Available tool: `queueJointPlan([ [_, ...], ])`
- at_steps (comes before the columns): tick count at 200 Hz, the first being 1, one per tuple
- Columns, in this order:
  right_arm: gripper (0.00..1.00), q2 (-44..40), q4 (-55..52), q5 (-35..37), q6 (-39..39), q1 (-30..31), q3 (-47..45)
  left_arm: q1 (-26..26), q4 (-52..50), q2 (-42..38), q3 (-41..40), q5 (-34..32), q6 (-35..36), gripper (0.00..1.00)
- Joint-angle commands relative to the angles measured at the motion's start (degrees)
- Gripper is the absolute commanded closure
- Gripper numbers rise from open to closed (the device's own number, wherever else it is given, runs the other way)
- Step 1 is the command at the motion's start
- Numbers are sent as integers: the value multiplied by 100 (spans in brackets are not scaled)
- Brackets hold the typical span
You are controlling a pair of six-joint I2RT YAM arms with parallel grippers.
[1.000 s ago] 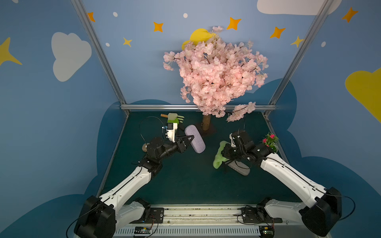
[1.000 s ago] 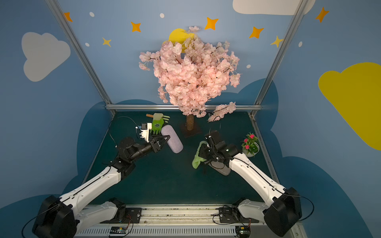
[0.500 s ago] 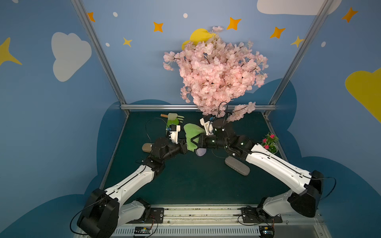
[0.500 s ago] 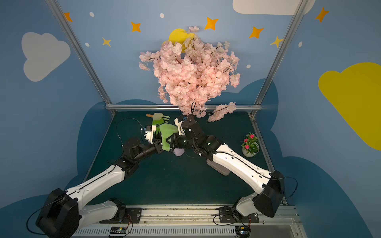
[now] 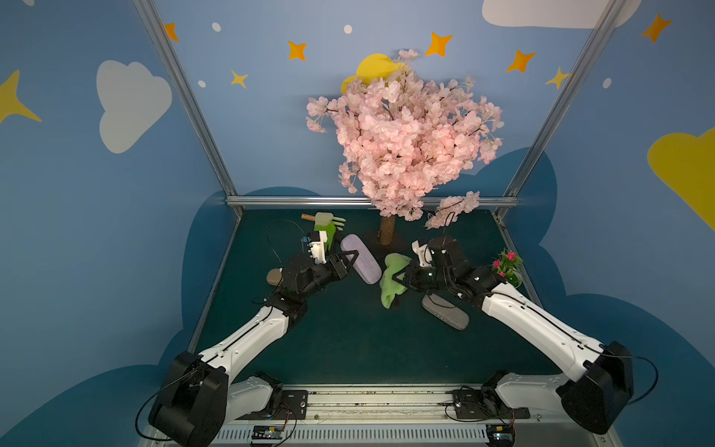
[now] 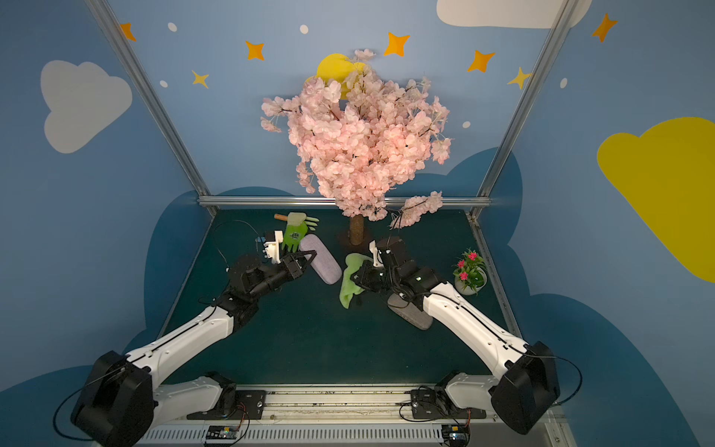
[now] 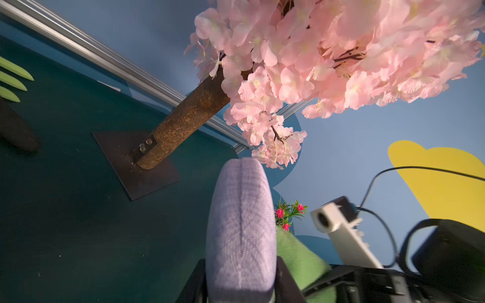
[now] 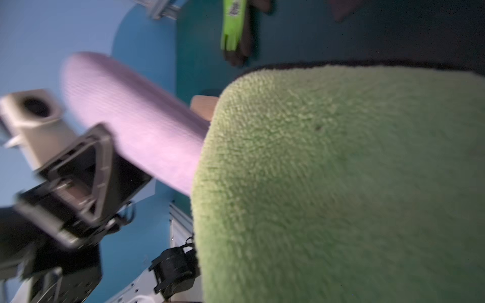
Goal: Wipe the eyeglass case
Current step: Wipe the dirt from the eyeglass case.
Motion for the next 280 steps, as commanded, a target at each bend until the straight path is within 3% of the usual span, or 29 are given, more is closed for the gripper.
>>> queueJointPlan([
  [1, 100, 73, -196, 171, -891, 604, 1336, 30, -984, -36, 576, -376, -375, 97],
  [17, 100, 436, -157, 425, -803, 941, 1719, 30, -1511, 59, 896, -397, -523, 97],
  [46, 100, 817, 604, 319, 94, 1083, 1197, 55, -1960, 182, 1456, -235, -1021, 97],
  [82, 100, 485, 396, 800, 128, 764, 337, 424, -2825, 536, 2331, 1070, -1626, 97],
  [105, 100, -79, -465, 1534, -212, 575, 3, 673, -3564, 707, 2680, 1582, -1616, 97],
  [124, 100, -373, -920, 1958, -862, 746, 229, 781, -4358, 809, 2932, 1573, -1162, 97],
  [156, 100, 99, -1363, 1783, -1626, 1336, 1481, 746, -4572, 1012, 2921, 1497, -995, 97],
  [177, 100, 599, -961, 1586, -1491, 1630, 1951, 605, -4524, 1127, 2906, 1449, -1011, 97],
  [208, 100, 1296, -498, 1440, -914, 1602, 2110, 474, -4366, 1118, 2866, 1509, -1133, 97],
  [242, 100, 870, -244, 1658, -392, 1110, 947, 661, -4358, 946, 2734, 1717, -1130, 97],
  [280, 100, 48, -363, 1312, -156, 424, -265, 863, -4293, 833, 2548, 1868, -966, 97],
])
